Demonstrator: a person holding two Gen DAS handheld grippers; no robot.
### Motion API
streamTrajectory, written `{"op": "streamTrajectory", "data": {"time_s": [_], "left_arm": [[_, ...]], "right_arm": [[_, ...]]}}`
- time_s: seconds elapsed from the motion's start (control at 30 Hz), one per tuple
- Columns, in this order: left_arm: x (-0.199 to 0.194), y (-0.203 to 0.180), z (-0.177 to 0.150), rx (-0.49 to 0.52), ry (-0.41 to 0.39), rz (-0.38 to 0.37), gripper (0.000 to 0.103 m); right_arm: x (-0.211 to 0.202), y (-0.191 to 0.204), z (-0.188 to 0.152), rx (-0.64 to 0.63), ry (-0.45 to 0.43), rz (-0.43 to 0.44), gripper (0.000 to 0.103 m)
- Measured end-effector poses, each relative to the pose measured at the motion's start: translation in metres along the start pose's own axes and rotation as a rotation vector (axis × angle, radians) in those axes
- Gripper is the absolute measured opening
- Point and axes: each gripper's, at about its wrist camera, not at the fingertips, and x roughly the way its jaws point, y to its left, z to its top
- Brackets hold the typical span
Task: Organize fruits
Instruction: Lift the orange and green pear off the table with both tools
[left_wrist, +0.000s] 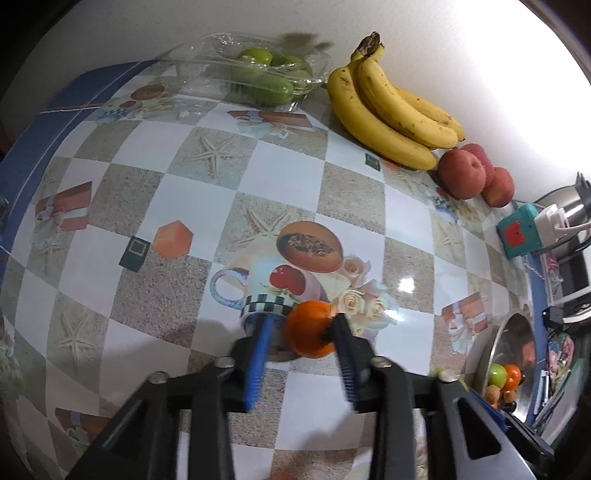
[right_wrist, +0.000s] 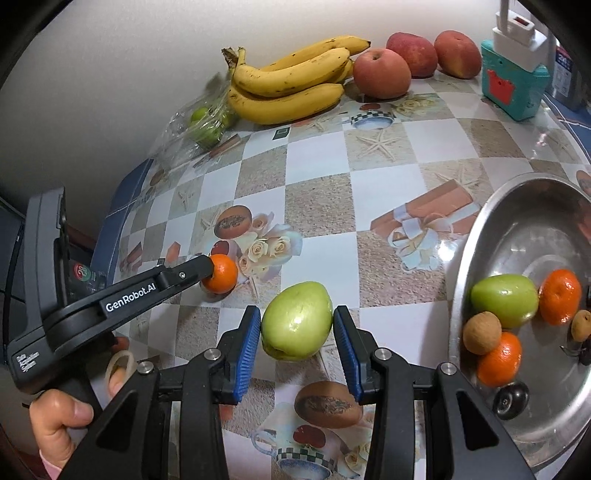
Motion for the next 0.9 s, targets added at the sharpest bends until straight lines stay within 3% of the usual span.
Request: {"op": "streamTrajectory", "data": {"time_s": [0.23, 0.33, 0.53, 0.73, 0.9], "left_arm": [[0.012, -0.005, -0.003, -0.023, 0.025, -0.073, 0.044], [0.017, -0.01, -0.006, -0.015, 0.038, -0.098, 0.037], [0.011, -0.017, -0.012, 0.02, 0.051, -0.016, 0.036], [-0.007, 0.022, -0.028, -0.118, 0.08, 0.06, 0.036], [-0.036, 0.059, -0.05, -0.213, 0.041, 0.146, 0.036]], "right_arm": [[-0.01, -0.004, -0.002, 0.017, -0.02, 0.021, 0.035], [-0.015, -0.004, -0.002, 0.014, -0.031, 0.019, 0.035], [-0.007, 0.0, -0.005, -0.003, 0.005, 0.032, 0.035], [0.004, 0.019, -0.018, -0.052, 0.076, 0.075, 0.035], [0.018, 0.05, -0.044, -0.15, 0.174, 0.115, 0.035]]}}
